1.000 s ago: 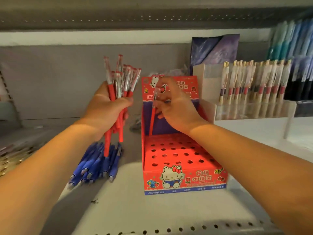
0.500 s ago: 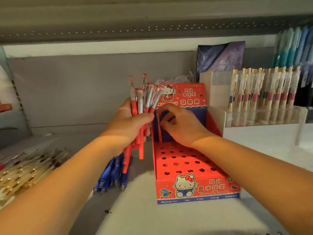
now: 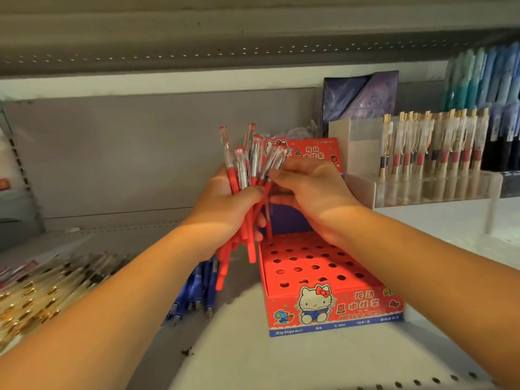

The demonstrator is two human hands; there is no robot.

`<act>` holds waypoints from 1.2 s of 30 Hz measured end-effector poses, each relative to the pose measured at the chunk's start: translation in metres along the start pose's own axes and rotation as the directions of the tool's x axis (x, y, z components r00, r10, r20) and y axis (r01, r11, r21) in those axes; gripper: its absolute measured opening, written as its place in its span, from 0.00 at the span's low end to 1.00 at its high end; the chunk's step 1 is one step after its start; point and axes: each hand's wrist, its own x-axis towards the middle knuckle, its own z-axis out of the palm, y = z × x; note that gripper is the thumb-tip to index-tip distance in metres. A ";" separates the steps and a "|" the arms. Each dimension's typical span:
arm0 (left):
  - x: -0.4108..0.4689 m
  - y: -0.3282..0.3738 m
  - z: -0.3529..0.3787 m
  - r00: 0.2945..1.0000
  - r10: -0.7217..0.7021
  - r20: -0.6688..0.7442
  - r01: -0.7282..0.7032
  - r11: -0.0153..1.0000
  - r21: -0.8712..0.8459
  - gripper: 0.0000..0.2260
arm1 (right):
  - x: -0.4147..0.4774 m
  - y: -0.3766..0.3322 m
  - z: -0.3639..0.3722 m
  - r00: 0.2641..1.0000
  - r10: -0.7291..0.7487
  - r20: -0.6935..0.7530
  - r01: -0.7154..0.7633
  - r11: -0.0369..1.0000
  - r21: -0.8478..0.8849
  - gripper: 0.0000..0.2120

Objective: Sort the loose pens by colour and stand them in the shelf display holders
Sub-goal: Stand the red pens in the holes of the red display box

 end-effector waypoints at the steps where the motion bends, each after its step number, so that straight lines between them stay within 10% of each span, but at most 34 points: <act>1: 0.000 0.000 0.000 1.000 -0.004 -0.010 0.004 1.000 0.009 0.07 | 0.000 0.000 0.000 1.000 -0.001 -0.005 0.001 1.000 0.015 0.05; 5: 0.003 0.002 -0.002 0.999 -0.020 -0.044 0.022 0.999 0.032 0.10 | -0.001 -0.002 -0.005 0.995 -0.049 -0.090 0.053 0.998 0.044 0.17; 12: 0.005 0.001 -0.002 0.998 -0.007 -0.057 0.013 0.993 0.119 0.13 | 0.010 -0.013 -0.025 0.977 -0.142 -0.162 0.133 0.989 -0.063 0.10; 21: 0.001 0.006 -0.001 0.996 0.020 -0.084 -0.007 0.987 0.162 0.11 | 0.011 -0.002 -0.040 0.952 -0.304 -0.035 0.256 0.856 -0.450 0.23; 36: -0.002 0.009 -0.004 0.997 0.031 -0.067 -0.020 0.987 0.159 0.08 | 0.021 0.023 -0.048 0.947 -0.293 0.128 0.320 0.864 -0.389 0.28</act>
